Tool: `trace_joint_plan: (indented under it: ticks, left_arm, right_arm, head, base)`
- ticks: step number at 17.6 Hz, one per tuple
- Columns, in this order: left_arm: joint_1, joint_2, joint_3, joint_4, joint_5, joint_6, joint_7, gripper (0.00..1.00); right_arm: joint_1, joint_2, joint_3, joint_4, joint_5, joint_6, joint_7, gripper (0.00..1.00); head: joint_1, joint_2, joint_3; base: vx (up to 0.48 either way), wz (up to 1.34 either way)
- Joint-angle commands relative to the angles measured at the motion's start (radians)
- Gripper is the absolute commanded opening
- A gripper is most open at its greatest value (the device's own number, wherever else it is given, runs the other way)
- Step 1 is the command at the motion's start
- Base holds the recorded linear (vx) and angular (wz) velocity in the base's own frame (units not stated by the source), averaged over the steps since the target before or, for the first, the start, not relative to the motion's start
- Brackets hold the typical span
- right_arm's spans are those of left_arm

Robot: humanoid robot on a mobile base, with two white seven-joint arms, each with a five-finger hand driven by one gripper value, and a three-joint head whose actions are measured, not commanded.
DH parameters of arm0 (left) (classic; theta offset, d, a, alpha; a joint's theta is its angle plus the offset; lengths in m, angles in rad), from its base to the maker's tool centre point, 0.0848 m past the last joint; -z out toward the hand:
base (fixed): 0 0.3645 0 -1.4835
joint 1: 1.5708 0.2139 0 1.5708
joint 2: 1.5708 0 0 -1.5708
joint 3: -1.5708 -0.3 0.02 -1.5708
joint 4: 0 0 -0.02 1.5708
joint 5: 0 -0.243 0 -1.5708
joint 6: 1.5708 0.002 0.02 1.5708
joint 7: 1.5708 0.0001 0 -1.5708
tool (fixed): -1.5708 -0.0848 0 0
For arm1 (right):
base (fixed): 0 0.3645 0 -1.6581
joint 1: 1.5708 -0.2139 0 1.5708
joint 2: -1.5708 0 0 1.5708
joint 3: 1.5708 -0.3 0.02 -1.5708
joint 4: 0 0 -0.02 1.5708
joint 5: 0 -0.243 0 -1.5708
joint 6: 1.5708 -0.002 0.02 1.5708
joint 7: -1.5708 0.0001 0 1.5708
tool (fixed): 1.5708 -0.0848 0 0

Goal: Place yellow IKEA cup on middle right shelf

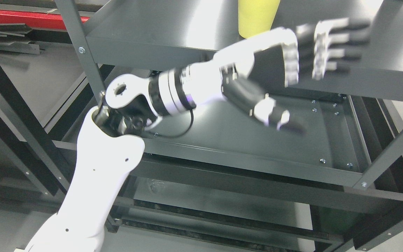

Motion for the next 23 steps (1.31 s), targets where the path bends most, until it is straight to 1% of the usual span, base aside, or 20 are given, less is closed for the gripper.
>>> trace_joint_plan:
  ticks: [1,3,4,5,7,8,9,11,13,14,15,18,19,21,23]
  left_arm:
    - [0.204,0.044,-0.210,-0.030,-0.040,-0.001,-0.034,0.98]
    - [0.310,0.029,-0.214,0.022,-0.161,-0.008,-0.029,0.98]
    - [0.368,-0.006,-0.194,0.091,-0.260,-0.033,-0.023,0.99]
    - [0.416,-0.029,-0.156,0.155,-0.334,-0.096,-0.021,0.99]
    - [0.459,-0.029,-0.064,0.287,-0.439,-0.266,0.003,0.99]
    - [0.461,-0.029,-0.034,0.343,-0.454,-0.346,0.065,0.99]
    - [0.461,-0.029,0.001,0.378,-0.459,-0.406,0.177,0.99]
    - [0.461,-0.029,0.073,0.397,-0.460,-0.423,0.465,0.99]
    - [0.469,-0.029,0.122,0.392,-0.473,-0.428,0.814,0.99]
    - [0.473,-0.029,0.138,0.392,-0.502,-0.437,0.939,0.99]
    - [0.484,-0.029,0.144,0.388,-0.537,-0.449,0.987,0.99]
    - [0.538,-0.029,0.142,0.343,-0.566,-0.504,0.982,0.99]
    - [0.559,-0.029,0.145,0.317,-0.568,-0.505,0.967,0.99]
    - [0.581,-0.029,0.158,0.259,-0.568,-0.502,0.887,0.99]
    - [0.573,-0.029,0.147,0.239,-0.568,-0.492,0.870,0.99]
  right_arm:
    - [0.014,-0.017,0.017,0.000,-0.025,0.001,0.001,0.99]
    - [0.014,-0.017,0.017,0.000,-0.025,0.001,0.001,0.99]
    - [0.014,-0.017,0.017,0.000,-0.025,0.001,0.001,0.99]
    - [0.014,-0.017,0.017,0.000,-0.025,0.001,0.001,0.99]
    - [0.014,-0.017,0.017,0.000,-0.025,0.001,0.001,0.99]
    - [0.014,-0.017,0.017,0.000,-0.025,0.001,0.001,0.99]
    - [0.014,-0.017,0.017,0.000,-0.025,0.001,0.001,0.99]
    - [0.014,-0.017,0.017,0.000,-0.025,0.001,0.001,0.99]
    - [0.014,-0.017,0.017,0.000,-0.025,0.001,0.001,0.99]
    - [0.014,-0.017,0.017,0.000,-0.025,0.001,0.001,1.00]
    - [0.014,-0.017,0.018,0.000,-0.025,0.001,0.001,0.99]
    - [0.014,-0.017,0.017,0.000,-0.025,0.001,0.001,0.99]
    - [0.014,-0.017,0.017,0.000,-0.025,0.001,0.001,0.99]
    - [0.014,-0.017,0.017,0.000,-0.025,0.001,0.001,1.00]
    - [0.014,-0.017,0.017,0.000,-0.025,0.001,0.001,0.99]
  head:
    - [0.0000,0.000,0.000]
    - [0.0000,0.000,0.000]
    - [0.0000,0.000,0.000]
    - [0.0000,0.000,0.000]
    - [0.0000,0.000,0.000]
    - [0.0000,0.000,0.000]
    - [0.0000,0.000,0.000]
    - [0.0000,0.000,0.000]
    - [0.0000,0.000,0.000]
    - [0.0000,0.000,0.000]
    - [0.0000,0.000,0.000]
    - [0.0000,0.000,0.000]
    - [0.0000,0.000,0.000]
    - [0.0000,0.000,0.000]
    - [0.0000,0.000,0.000]
  base:
    - [0.000,0.00]
    - [0.000,0.00]
    - [0.000,0.00]
    - [-0.017,0.00]
    - [-0.014,0.00]
    - [0.000,0.00]
    - [0.000,0.00]
    - [0.000,0.00]
    - [0.000,0.00]
    - [0.000,0.00]
    - [0.000,0.00]
    - [0.000,0.00]
    - [0.000,0.00]
    - [0.000,0.00]
    - [0.000,0.00]
